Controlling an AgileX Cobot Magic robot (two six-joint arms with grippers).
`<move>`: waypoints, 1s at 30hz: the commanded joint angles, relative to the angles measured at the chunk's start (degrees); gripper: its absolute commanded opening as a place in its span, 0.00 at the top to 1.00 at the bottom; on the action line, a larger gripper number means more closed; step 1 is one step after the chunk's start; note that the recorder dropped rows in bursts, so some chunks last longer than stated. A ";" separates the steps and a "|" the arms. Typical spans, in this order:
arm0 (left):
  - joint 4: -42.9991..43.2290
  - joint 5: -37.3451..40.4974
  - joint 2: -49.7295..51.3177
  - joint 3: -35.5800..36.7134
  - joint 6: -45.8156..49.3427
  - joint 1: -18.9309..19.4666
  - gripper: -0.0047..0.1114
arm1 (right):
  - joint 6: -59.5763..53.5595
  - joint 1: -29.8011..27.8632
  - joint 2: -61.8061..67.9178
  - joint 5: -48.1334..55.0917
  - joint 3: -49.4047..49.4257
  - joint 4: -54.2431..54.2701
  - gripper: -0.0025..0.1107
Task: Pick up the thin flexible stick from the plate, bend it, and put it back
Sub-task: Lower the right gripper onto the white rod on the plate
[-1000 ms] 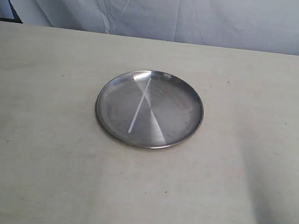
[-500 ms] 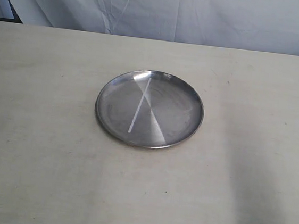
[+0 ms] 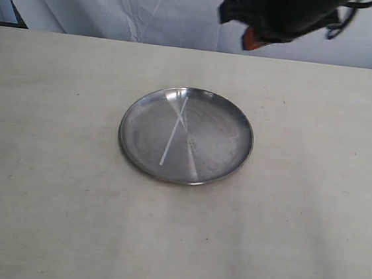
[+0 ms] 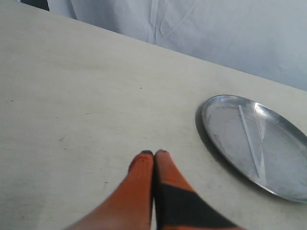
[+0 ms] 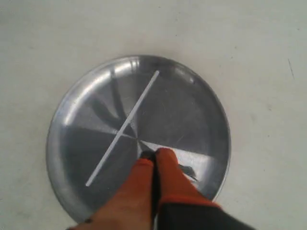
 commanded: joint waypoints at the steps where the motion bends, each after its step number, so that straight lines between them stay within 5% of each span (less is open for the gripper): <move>1: 0.23 0.06 -0.32 0.13 0.12 0.02 0.96 | 16.40 11.06 18.27 16.36 -19.22 -24.37 0.98; 8: 0.23 0.06 -0.32 0.13 0.12 0.02 0.96 | 21.01 12.99 32.66 21.84 -32.73 -11.71 0.97; 22: 0.23 0.06 -0.32 0.13 0.12 0.02 0.96 | 20.46 13.09 36.92 21.84 -33.28 -7.01 0.97; 24: 0.23 0.06 -0.32 0.13 0.12 0.02 0.96 | 19.20 13.09 37.29 21.84 -33.28 -7.23 0.90; 26: 0.23 0.06 -0.32 0.13 0.12 0.02 0.96 | 17.92 13.09 37.79 21.84 -33.28 -7.23 0.61; 27: 0.23 0.06 -0.32 0.13 0.12 0.02 0.96 | 17.92 13.09 37.79 21.84 -33.28 -7.23 0.36; 29: 0.23 0.06 -0.32 0.13 0.12 0.02 0.96 | 17.92 13.09 38.01 21.84 -33.28 -7.23 0.23; 30: 0.23 0.06 -0.32 0.13 0.12 0.02 0.96 | 17.92 13.09 38.29 21.84 -33.28 -7.23 0.24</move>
